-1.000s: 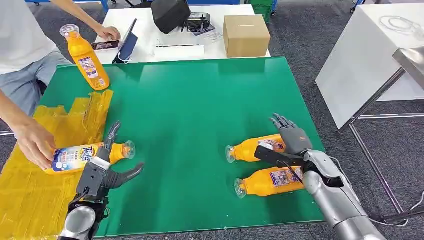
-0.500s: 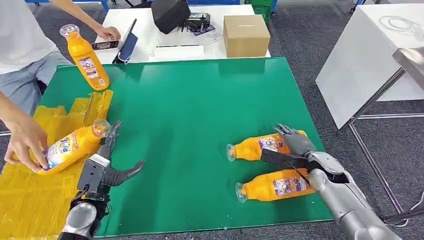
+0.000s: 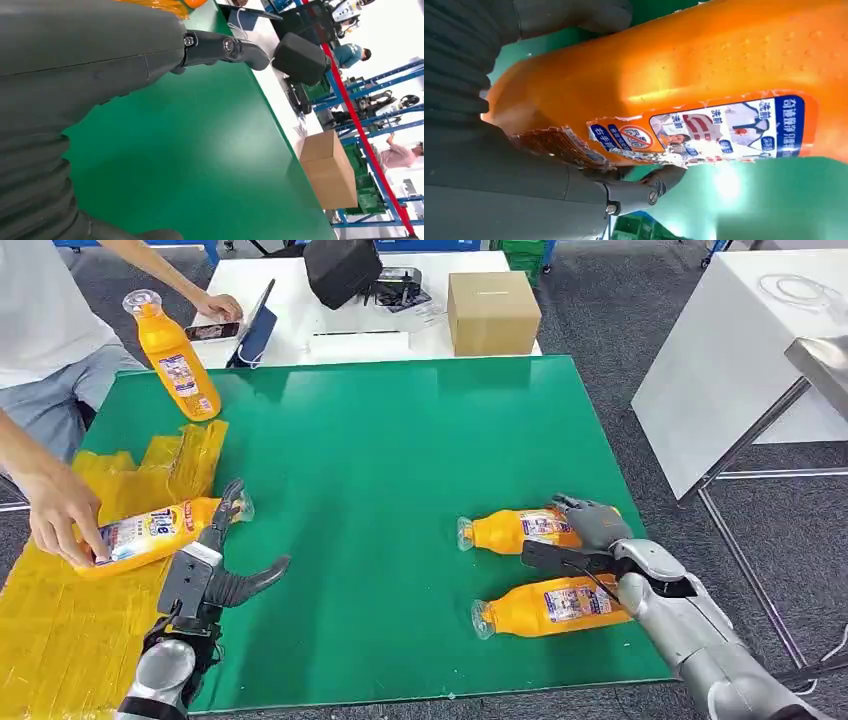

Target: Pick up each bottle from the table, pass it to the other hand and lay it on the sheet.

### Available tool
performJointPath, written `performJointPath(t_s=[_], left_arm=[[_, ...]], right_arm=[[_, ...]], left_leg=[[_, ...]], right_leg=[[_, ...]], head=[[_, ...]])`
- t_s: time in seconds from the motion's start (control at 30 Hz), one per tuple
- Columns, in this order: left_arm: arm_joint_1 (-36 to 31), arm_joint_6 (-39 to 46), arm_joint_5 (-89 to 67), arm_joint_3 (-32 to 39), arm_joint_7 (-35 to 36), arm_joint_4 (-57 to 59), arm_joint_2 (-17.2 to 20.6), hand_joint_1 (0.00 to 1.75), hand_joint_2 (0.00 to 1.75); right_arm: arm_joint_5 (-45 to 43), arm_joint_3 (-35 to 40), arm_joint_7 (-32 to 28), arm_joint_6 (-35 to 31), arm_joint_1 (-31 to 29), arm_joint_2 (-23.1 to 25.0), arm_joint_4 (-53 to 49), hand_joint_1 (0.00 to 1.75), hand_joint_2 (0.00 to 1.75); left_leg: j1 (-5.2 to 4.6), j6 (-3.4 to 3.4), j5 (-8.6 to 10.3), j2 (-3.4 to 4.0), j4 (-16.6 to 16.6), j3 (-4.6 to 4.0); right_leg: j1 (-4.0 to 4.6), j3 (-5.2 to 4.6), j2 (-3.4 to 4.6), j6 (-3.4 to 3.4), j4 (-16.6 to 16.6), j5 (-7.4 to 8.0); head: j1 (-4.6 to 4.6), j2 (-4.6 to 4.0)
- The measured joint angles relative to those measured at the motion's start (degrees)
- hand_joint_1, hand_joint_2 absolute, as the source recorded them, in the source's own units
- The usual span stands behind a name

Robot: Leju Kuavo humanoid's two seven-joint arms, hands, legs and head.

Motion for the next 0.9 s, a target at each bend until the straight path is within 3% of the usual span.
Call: performJointPath(t_s=[0.43, 0.67, 0.9], left_arm=[[0.9, 0.4, 0.1, 0.0, 1.0, -0.9, -0.2, 0.0, 1.75], [2.3, -3.3, 0.7, -1.1, 2.3, -3.3, -0.4, 0.0, 1.75], [2.5, -5.6, 2.0, -2.9, 2.4, -4.2, -0.6, 0.0, 1.75]], right_arm=[[1.4, -1.9, 2.3, -12.4, 2.9, 3.4, -0.4, 1.75, 1.75], [3.9, -7.7, 1.0, -24.0, 9.9, 8.9, -11.7, 1.75, 1.75], [2.4, -11.7, -2.9, -29.3, 12.9, 12.8, -20.0, 1.75, 1.75]], left_leg=[[0.04, 0.0, -0.01, 0.08, 0.0, 0.06], [0.06, -0.01, 0.0, 0.01, 0.0, -0.12], [0.03, -0.01, -0.01, 0.03, 0.0, -0.19]], right_leg=[[0.06, 0.05, 0.05, 0.0, 0.0, 0.0], [0.07, -0.11, 0.01, -0.01, 0.0, -0.01], [0.04, -0.16, 0.01, -0.02, 0.0, -0.02]], head=[[0.02, 0.0], [-0.02, 0.0], [0.02, 0.0]])
